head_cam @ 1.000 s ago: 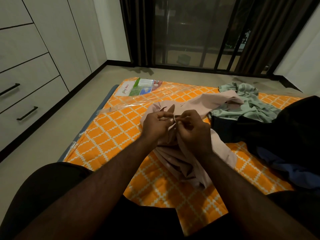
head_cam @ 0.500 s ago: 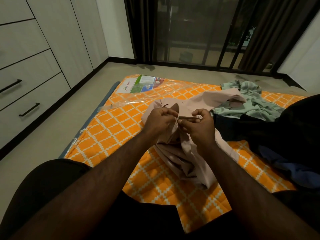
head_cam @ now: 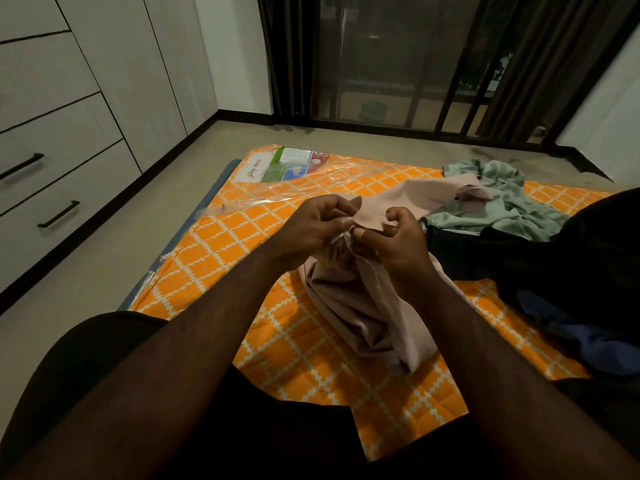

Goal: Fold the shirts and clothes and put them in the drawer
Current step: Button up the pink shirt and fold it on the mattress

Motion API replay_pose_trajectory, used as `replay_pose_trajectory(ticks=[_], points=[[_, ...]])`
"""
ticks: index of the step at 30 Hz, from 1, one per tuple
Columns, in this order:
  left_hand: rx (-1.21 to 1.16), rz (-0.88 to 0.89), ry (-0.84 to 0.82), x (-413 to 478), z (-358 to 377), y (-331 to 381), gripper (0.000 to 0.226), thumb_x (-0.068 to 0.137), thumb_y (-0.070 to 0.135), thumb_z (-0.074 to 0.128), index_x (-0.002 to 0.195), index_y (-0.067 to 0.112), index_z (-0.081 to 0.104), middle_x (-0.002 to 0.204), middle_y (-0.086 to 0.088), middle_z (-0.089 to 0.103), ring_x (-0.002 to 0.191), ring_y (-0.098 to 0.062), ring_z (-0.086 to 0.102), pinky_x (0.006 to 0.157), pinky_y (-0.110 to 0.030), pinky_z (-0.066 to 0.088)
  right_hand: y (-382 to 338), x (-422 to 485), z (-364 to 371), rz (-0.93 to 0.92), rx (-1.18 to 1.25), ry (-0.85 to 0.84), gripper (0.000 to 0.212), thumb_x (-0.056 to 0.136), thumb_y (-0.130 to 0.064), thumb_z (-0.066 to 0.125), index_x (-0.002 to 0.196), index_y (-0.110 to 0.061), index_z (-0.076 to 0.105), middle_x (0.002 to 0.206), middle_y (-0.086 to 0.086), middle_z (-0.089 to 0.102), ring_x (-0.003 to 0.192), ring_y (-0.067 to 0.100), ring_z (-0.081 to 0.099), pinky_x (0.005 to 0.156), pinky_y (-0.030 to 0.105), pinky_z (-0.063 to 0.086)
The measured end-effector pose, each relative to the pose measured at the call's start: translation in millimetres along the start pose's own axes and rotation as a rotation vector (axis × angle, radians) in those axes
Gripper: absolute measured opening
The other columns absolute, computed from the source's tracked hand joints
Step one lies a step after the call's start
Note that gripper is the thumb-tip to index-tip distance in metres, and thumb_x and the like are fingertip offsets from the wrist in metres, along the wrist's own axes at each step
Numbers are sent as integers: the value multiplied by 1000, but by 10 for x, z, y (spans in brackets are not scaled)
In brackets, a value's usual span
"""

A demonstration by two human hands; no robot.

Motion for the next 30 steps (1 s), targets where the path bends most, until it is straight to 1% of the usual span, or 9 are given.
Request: replay_pose_trajectory(ticks=[4,8,12,16,19,22,26,28,30], points=[[90,78,-69,-7,-29,84,14,101,0,56,112,5,63,95,-12,67,86,-13,68,73,-26,56,2,13,-21,63,96,-38,24,94,3,65,110,-10,54,102,8,69,88,22,76,78,37,64],[207,113,-31,-14,-40,134,15,101,0,55,114,0,62,92,-10,68,80,-5,66,68,-17,50,18,28,-19,44,102,-28,41,93,2,68,128,-2,48,106,12,74,95,26,76,75,34,63],[327,83,-28,-22,34,126,17,102,5,53,119,8,58,90,-9,64,72,-3,59,62,-18,45,78,16,-29,6,32,-29,35,88,-1,74,114,-5,52,106,20,74,94,32,76,77,40,63],[73,-12,-42,-60,86,138,21,105,3,48,126,5,52,79,9,67,63,0,60,55,-18,46,58,45,-88,16,39,-47,23,85,-2,75,99,-6,56,102,20,74,93,31,76,74,37,63],[-175,-88,-56,-58,115,144,24,105,2,47,128,1,51,106,0,71,78,-4,68,63,-19,53,13,85,-136,-19,-14,-78,20,85,-2,75,97,-8,60,103,21,73,94,32,75,75,37,62],[-326,-145,-70,-45,119,110,22,105,2,46,126,2,53,110,-9,68,91,-16,68,72,-27,57,-2,88,-155,-66,-80,-91,21,87,-2,74,101,-8,61,103,19,75,95,31,75,78,40,63],[8,-58,9,-24,130,152,19,105,5,50,122,10,54,90,-5,66,73,-12,63,61,-25,51,97,119,-167,-122,-277,6,29,85,-19,83,106,-13,63,99,10,76,91,24,76,82,51,63],[157,16,80,-6,148,201,22,102,4,53,122,14,54,85,-4,65,67,-10,64,58,-24,49,157,123,-150,-185,-445,52,36,80,-36,86,104,-19,64,93,4,75,85,18,75,77,46,64],[190,32,87,0,138,256,26,100,3,57,121,17,56,85,-4,69,70,-12,68,59,-24,51,173,116,-133,-277,-549,98,33,79,-36,86,100,-21,65,88,-3,73,81,10,73,74,32,62]])
Point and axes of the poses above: each hand's wrist, its own x-axis towards the middle knuckle, its own z-axis out of the palm, y = z × x, the point moved 1 cm from there along x, towards the middle knuckle
